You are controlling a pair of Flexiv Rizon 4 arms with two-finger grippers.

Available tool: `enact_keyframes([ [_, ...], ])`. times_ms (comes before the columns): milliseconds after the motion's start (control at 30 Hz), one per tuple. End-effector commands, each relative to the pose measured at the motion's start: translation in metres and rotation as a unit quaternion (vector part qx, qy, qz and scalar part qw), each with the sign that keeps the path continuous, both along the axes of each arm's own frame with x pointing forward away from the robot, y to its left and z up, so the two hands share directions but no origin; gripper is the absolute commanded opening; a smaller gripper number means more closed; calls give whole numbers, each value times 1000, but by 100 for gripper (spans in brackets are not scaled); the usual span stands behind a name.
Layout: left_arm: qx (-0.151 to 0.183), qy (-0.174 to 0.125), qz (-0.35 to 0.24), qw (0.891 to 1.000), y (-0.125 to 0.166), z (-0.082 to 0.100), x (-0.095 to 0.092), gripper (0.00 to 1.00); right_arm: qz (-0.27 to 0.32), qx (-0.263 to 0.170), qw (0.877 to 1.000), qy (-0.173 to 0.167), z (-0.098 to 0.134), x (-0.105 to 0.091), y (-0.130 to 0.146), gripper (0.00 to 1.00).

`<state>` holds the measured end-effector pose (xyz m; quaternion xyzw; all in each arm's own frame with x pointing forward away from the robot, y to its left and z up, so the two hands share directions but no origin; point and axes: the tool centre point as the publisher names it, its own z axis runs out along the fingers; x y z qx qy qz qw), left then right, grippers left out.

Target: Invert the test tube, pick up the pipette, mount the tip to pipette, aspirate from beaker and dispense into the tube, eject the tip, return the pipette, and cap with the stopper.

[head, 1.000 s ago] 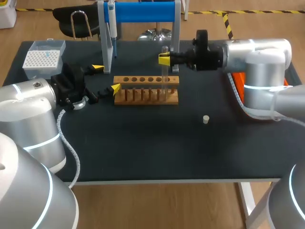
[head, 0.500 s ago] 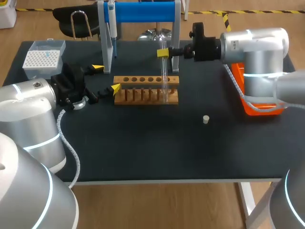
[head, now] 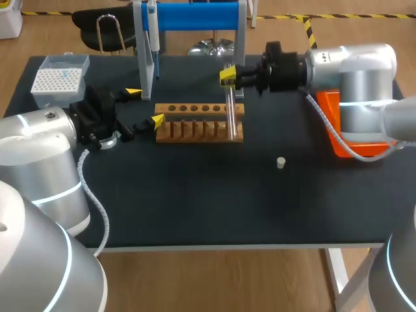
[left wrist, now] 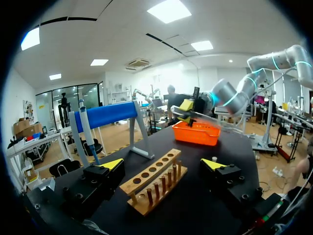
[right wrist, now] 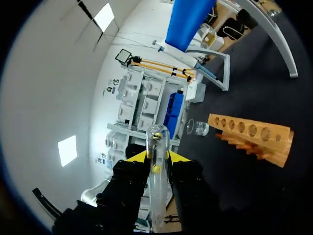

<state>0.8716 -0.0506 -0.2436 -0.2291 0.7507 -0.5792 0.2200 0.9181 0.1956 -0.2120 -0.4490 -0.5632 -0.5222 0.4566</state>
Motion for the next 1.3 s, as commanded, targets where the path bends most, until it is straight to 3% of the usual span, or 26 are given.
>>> enact_keyframes([
  [33,-1,-2,2,1000,0,-1,-1,100,4,10,990,141,-1,-1,1,0],
  [200,-1,-2,2,1000,0,-1,-1,100,13,19,988,151,-2,-3,2,0],
  [633,-1,-2,2,1000,0,-1,-1,100,44,36,990,127,2,-7,5,0],
  [867,-1,-2,2,1000,0,-1,-1,100,38,18,994,101,0,-7,4,0],
  [1300,-1,-2,2,1000,0,-1,-1,100,35,5,995,96,0,-10,2,0],
])
